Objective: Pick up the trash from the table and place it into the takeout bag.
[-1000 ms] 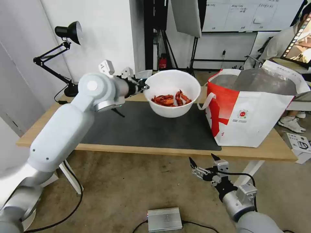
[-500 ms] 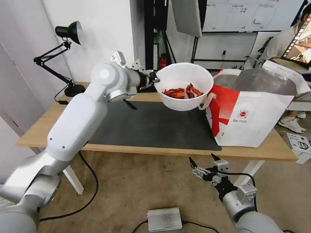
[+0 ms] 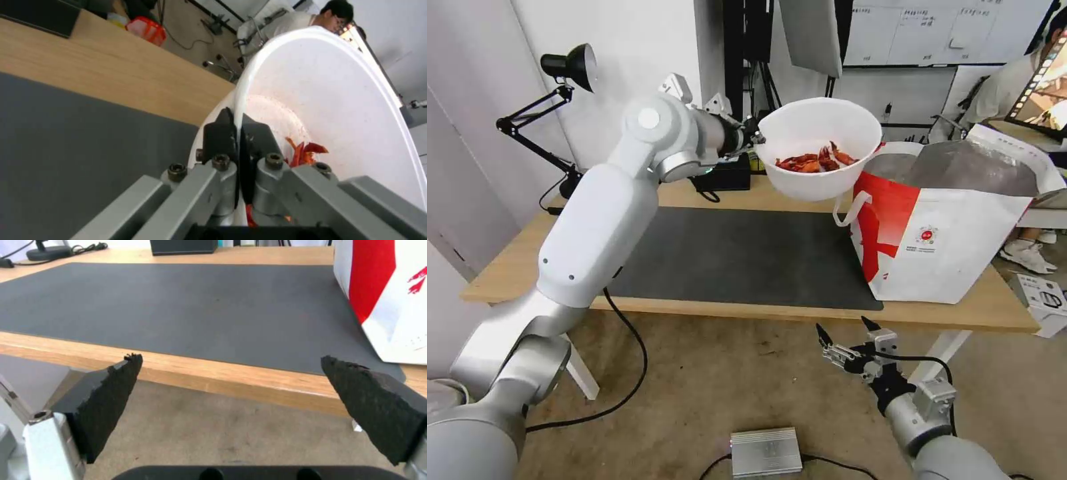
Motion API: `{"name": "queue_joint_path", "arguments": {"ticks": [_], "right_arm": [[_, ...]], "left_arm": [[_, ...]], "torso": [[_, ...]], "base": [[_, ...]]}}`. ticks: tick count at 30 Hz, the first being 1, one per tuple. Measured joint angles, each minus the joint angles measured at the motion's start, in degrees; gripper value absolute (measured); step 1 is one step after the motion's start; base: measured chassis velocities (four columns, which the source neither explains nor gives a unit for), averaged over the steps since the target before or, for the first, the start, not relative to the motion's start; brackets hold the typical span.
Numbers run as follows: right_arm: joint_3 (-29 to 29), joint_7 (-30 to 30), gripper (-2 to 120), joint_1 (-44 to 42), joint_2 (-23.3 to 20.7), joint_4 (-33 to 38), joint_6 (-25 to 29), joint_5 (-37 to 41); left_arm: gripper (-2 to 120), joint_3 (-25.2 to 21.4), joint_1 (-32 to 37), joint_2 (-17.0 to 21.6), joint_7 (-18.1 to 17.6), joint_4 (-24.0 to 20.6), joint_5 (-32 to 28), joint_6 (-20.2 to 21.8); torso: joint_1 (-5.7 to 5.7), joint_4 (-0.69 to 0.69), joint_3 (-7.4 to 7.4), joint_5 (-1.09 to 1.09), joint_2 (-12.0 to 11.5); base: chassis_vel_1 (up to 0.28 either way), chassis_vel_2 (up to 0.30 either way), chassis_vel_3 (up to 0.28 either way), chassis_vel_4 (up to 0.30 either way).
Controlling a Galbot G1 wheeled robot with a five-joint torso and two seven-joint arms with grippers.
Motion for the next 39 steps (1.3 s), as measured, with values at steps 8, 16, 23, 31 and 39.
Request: {"name": "queue_joint_path", "arguments": {"ticks": [8,16,23,31,39], "right_arm": [[0.00,0.00,100,0.00,0.00,0.00,0.00,0.00],[0.00,0.00,100,0.00,0.00,0.00,0.00,0.00],[0.00,0.00,100,0.00,0.00,0.00,0.00,0.00],[0.00,0.00,100,0.00,0.00,0.00,0.00,0.00],[0.00,0.00,100,0.00,0.00,0.00,0.00,0.00]], "left_arm": [[0,0.06,-0.25,-2.74,-0.53,1.60,0.38,-1.22],[0,0.36,-0.28,-4.87,-0.78,2.83,1.76,-1.69],[0,0.76,-1.65,-6.08,-0.75,4.16,2.23,-1.70],[0,2.18,-3.36,-8.59,-0.73,5.90,3.37,-1.70],[0,3.99,-3.95,-12.57,-1.38,8.46,7.38,-1.69]], "torso": [[0.00,0.00,0.00,0.00,0.00],[0.00,0.00,0.00,0.00,0.00],[0.00,0.01,0.00,0.00,0.00],[0.00,0.00,0.00,0.00,-0.01],[0.00,0.01,0.00,0.00,-0.01]], "base": [[0.000,0.000,0.000,0.000],[0.000,0.000,0.000,0.000],[0.000,0.000,0.000,0.000],[0.000,0.000,0.000,0.000],[0.000,0.000,0.000,0.000]]}}
